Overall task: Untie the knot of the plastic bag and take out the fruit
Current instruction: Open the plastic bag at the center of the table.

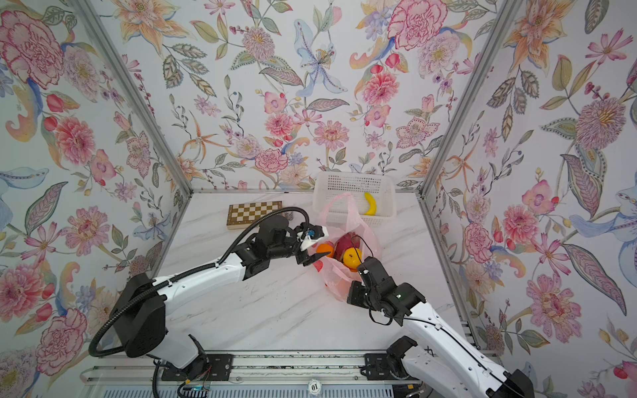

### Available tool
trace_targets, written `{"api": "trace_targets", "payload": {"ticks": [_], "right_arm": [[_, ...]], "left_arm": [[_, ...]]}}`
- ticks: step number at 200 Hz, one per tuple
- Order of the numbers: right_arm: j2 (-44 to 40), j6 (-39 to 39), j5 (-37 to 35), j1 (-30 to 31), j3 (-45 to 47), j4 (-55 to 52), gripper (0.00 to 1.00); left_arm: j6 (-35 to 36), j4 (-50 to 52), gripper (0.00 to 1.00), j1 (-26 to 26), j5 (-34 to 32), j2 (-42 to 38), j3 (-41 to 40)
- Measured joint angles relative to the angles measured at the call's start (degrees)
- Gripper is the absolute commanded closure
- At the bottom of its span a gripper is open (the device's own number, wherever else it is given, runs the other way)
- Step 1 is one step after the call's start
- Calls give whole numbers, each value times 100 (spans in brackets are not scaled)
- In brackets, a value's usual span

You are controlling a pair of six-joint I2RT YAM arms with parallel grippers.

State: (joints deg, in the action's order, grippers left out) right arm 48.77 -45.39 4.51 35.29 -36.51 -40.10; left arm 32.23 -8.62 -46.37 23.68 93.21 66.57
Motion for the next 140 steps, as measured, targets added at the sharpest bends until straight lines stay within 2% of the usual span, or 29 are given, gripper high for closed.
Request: {"api": "trace_targets", "payload": {"ticks": [33, 50, 55, 60, 78, 92, 112, 140], "right_arm": [[-219, -299, -44, 57, 26, -15, 100], [-275, -400, -70, 76, 76, -59, 100], [-289, -422, -72, 76, 87, -74, 100], [-295, -444, -74, 87, 98, -90, 100], [-345, -483, -90, 133, 125, -98, 100], [-363, -501, -105, 205, 142, -122, 100], [-352, -566, -155, 437, 192, -114, 100], [-98, -772, -81, 1176, 549, 249, 100]], "left_arm": [[597, -9, 14, 4, -667, 863, 505], [664, -17, 14, 7, -846, 1137, 708], [678, -33, 19, 7, -898, 1204, 763], [671, -70, 28, 7, -946, 1279, 813], [542, -273, 80, 4, -1189, 1598, 1080], [280, -365, 100, 7, -1381, 1821, 1342], [-219, -315, 100, 13, -1650, 2081, 1919], [-791, -192, 100, 24, -2048, 2306, 2924]]}}
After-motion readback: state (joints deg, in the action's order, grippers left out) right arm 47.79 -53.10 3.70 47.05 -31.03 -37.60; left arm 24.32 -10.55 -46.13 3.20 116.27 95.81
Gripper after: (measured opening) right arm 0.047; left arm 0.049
